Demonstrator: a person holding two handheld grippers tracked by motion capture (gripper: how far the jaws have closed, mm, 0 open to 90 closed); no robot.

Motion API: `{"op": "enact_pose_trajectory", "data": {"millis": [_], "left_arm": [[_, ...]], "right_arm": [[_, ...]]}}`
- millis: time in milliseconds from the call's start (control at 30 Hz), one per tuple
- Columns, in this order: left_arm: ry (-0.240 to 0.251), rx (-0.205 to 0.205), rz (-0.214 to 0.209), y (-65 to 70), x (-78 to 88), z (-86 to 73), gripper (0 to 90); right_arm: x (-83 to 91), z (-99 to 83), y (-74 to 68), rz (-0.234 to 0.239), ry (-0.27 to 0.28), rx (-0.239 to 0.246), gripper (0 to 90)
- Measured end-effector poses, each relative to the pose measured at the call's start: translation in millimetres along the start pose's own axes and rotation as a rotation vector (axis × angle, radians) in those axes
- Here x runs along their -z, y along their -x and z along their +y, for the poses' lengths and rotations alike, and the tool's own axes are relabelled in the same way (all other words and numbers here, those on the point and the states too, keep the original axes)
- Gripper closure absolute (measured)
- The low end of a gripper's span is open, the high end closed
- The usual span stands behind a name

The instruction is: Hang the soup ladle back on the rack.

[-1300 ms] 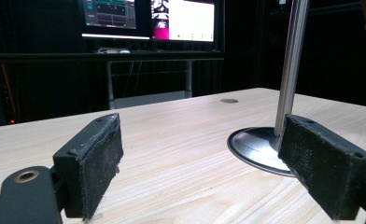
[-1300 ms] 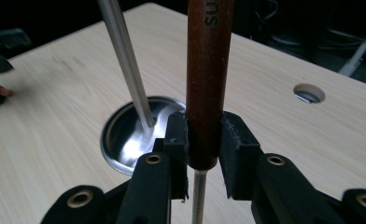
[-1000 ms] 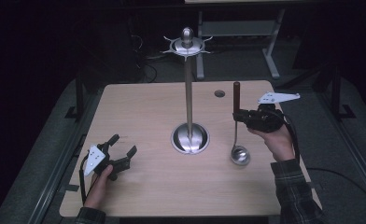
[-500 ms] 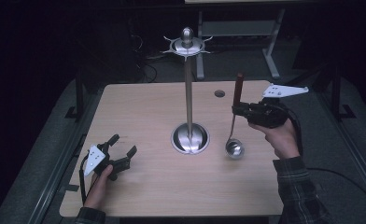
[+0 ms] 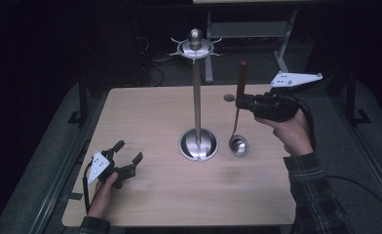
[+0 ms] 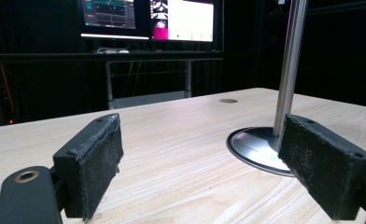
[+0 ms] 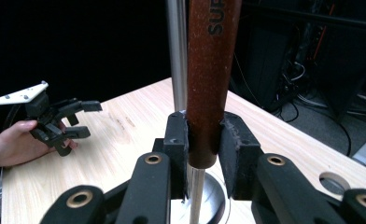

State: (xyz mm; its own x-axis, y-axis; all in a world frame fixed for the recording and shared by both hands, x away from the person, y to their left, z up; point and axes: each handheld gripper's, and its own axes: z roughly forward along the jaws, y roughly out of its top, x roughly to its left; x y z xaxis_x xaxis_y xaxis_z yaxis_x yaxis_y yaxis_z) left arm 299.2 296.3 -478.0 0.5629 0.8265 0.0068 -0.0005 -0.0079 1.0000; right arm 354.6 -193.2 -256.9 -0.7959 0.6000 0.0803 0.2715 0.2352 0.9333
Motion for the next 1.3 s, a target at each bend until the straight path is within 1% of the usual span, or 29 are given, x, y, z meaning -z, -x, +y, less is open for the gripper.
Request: {"op": "enact_pose_trajectory", "data": {"millis": [200, 433, 633, 833, 1033, 1300], "left_arm": [[0.0, 0.0, 0.0, 0.0, 0.0, 0.0, 13.3], [0.0, 0.0, 0.0, 0.0, 0.0, 0.0, 13.3], [0.0, 0.0, 0.002, 0.0, -0.1, 0.0, 13.2], [0.0, 0.0, 0.002, 0.2, -0.1, 0.0, 13.3], [-0.001, -0.002, 0.003, 0.4, -0.1, 0.0, 13.3], [-0.001, -0.002, 0.0, 0.3, -0.1, 0.0, 13.3]], "right_arm": [[-3.5, 14.7, -5.1, 0.032, 0.008, 0.013, 73.3], [-8.5, 31.1, -10.5, 0.041, 0.01, 0.041, 73.3], [-14.3, 40.8, -13.4, 0.047, 0.004, 0.058, 73.3], [-21.2, 43.1, -12.1, 0.042, -0.009, 0.064, 73.3], [-27.3, 43.5, -10.0, 0.046, -0.02, 0.052, 73.3], [-35.9, 48.1, -11.4, 0.046, -0.032, 0.06, 73.3]]}}
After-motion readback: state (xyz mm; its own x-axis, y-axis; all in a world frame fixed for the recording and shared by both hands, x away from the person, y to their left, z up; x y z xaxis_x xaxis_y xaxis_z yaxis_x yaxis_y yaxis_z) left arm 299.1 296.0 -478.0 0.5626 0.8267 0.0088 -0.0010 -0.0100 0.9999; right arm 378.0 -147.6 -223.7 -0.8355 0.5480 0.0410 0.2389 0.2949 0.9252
